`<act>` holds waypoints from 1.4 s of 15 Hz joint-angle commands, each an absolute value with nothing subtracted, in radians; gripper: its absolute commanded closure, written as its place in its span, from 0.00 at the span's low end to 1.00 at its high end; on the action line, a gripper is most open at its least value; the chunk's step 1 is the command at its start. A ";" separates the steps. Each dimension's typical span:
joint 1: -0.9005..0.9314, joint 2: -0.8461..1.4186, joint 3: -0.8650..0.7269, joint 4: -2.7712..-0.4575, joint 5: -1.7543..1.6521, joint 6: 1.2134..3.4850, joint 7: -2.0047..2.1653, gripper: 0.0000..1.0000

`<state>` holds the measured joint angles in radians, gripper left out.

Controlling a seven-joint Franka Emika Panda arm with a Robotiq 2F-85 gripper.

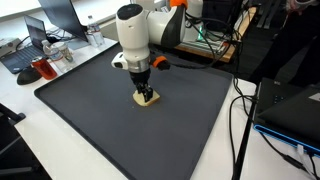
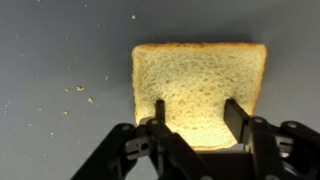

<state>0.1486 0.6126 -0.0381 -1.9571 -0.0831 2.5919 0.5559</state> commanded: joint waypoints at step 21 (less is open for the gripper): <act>0.207 0.630 -0.070 -1.900 -0.069 2.472 0.540 0.99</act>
<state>0.1771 0.6149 -0.0506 -1.9314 -0.0770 2.5155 0.5426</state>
